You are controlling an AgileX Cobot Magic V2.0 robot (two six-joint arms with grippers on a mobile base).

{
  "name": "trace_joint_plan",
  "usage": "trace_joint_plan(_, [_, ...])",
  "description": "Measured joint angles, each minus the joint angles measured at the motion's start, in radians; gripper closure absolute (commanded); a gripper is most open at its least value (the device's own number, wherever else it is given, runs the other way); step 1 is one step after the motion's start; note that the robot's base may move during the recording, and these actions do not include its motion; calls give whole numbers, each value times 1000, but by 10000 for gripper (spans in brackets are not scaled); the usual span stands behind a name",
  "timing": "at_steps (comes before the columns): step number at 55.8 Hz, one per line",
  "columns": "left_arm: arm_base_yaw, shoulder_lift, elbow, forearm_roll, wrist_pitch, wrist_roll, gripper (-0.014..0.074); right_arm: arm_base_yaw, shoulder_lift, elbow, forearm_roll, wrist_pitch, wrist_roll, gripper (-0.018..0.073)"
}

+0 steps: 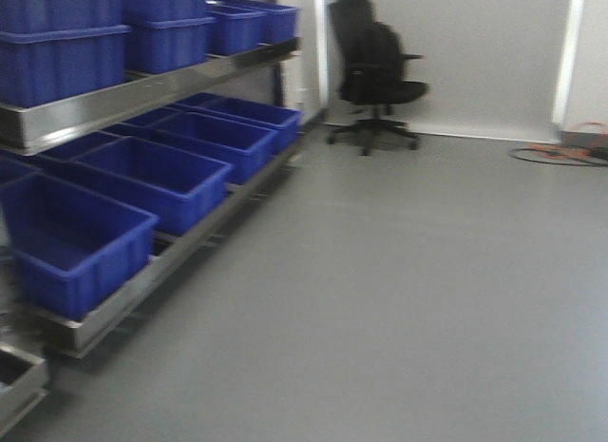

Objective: Pick and sort blue part to right shelf
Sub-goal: 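Drive the base up to the shelf rack of blue bins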

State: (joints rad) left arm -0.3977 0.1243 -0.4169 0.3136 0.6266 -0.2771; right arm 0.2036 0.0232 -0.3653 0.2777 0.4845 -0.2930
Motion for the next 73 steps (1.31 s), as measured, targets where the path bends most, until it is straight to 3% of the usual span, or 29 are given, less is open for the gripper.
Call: trace_joint_plan(73, [0, 0, 2, 0, 0, 0, 281, 0, 0, 0, 0, 0, 0, 279])
